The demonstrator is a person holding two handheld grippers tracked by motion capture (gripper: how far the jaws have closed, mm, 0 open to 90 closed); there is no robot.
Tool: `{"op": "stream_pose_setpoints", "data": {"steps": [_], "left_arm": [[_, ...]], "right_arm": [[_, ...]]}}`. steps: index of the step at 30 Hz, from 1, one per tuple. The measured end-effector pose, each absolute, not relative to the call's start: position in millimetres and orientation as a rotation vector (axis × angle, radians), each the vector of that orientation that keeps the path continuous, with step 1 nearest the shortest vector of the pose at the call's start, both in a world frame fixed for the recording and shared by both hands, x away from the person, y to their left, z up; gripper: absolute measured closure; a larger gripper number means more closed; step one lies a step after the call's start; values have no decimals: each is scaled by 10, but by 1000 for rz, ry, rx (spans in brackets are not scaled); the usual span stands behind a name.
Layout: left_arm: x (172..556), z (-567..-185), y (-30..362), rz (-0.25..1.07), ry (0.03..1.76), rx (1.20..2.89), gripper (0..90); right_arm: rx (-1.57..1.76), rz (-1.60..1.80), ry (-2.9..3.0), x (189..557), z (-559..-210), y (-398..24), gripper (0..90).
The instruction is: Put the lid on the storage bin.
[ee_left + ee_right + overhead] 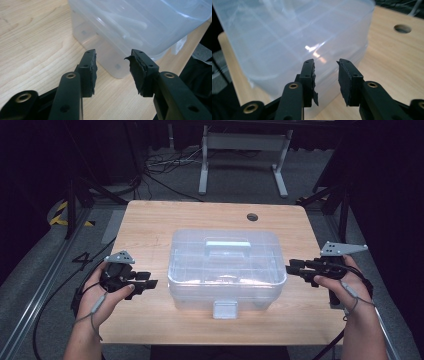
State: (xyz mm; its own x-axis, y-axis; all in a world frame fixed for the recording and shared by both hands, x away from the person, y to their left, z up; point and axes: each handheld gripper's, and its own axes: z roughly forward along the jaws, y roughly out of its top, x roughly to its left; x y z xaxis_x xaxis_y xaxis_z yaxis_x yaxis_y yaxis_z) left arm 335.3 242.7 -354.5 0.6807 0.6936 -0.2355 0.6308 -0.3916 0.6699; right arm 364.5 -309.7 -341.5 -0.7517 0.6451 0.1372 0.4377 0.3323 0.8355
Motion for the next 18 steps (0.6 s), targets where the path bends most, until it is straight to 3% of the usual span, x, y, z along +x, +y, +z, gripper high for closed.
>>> {"op": "stream_pose_setpoints", "data": {"steps": [10,18], "left_arm": [[3333,-3534,2578,206,1075,2048,520],[3428,-3582,2653,332,1097,1976,429]], "right_arm": [[1048,1426,2183,3751,-3421,-3172,521],[1103,1356,2124,3862,-3576,-3361,463]]}}
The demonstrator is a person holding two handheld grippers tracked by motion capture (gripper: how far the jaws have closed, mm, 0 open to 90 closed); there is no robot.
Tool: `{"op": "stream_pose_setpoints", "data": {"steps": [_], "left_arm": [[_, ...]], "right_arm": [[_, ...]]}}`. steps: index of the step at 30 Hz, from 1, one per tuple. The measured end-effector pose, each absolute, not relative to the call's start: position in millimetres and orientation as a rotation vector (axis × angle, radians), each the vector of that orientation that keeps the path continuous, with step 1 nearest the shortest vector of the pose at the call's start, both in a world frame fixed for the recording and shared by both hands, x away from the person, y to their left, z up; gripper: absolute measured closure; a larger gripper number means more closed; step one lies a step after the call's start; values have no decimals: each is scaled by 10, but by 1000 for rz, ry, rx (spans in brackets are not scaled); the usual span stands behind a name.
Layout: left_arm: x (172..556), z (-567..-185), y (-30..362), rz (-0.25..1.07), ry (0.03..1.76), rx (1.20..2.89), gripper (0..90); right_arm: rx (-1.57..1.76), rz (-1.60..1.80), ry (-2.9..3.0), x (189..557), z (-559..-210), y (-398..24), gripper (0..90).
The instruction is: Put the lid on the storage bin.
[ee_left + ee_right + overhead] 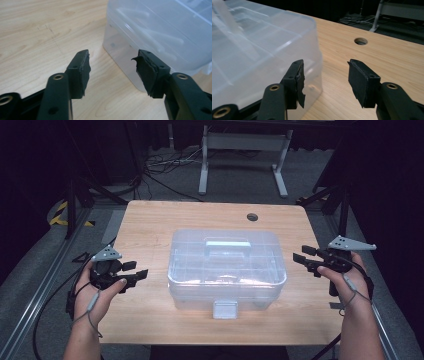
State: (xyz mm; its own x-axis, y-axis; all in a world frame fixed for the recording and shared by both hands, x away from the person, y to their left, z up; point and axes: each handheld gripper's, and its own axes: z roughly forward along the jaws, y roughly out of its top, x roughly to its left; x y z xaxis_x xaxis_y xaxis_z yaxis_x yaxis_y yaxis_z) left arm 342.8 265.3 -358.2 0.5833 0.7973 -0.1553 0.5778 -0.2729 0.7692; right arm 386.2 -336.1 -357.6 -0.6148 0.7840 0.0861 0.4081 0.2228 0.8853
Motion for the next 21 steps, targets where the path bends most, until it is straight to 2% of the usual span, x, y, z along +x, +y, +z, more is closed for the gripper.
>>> {"op": "stream_pose_setpoints", "data": {"steps": [7,21], "left_arm": [[3533,-3706,2691,372,1132,1963,365],[3713,-4026,2753,380,1213,2011,345]], "right_arm": [[1182,1261,2073,3974,-3770,-3552,422],[1216,1097,2140,4155,-4118,-3558,378]]}}
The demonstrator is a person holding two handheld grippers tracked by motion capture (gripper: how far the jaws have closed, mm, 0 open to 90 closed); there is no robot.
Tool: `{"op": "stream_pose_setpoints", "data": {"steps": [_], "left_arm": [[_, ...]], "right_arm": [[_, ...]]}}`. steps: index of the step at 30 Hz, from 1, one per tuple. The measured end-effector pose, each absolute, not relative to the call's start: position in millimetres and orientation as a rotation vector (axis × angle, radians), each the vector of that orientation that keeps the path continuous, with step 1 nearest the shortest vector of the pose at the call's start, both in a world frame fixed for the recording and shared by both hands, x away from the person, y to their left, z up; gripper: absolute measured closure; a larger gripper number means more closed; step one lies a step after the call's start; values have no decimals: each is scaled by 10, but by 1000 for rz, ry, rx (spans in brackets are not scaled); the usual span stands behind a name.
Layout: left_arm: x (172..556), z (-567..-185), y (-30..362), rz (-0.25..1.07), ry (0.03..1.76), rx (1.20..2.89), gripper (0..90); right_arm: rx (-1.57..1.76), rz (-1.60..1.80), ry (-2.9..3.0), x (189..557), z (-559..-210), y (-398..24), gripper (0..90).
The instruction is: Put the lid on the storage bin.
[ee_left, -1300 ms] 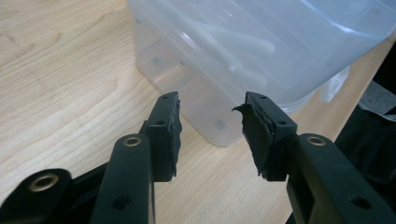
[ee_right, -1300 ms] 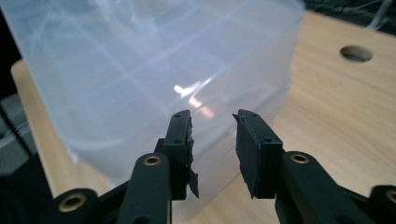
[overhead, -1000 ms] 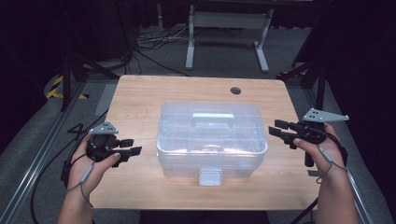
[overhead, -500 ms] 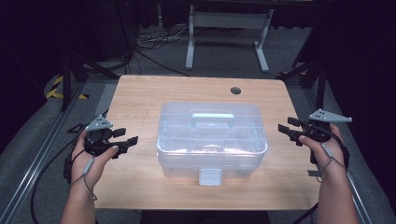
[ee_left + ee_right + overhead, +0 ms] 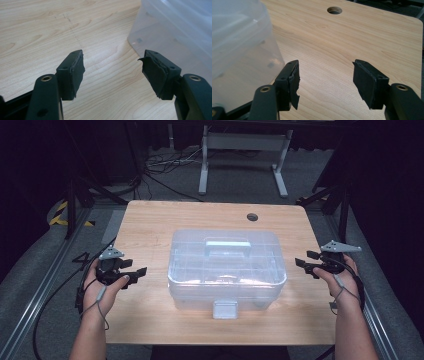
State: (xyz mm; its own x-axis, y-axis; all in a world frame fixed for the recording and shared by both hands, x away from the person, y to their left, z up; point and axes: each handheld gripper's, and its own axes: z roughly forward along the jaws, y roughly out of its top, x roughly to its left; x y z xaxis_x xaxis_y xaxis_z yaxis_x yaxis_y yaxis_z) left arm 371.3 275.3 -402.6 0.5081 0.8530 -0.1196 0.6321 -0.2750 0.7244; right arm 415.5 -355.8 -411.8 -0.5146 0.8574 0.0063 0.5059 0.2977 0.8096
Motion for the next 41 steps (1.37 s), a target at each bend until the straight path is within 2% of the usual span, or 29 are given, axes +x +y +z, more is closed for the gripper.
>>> {"op": "stream_pose_setpoints", "data": {"steps": [6,16,31,41], "left_arm": [[3754,-4123,2734,368,1225,2039,336],[3822,-4261,2681,300,1232,2067,322],[3926,-4414,2653,289,1213,2155,311],[3931,-4441,2624,252,1209,2164,310]], "right_arm": [[1228,1061,2170,4231,-4263,-3570,348],[1228,1061,2187,4279,-4467,-3559,349],[1204,970,2278,4343,-4837,-3446,335],[1206,1045,2248,4345,-4851,-3434,332]]}}
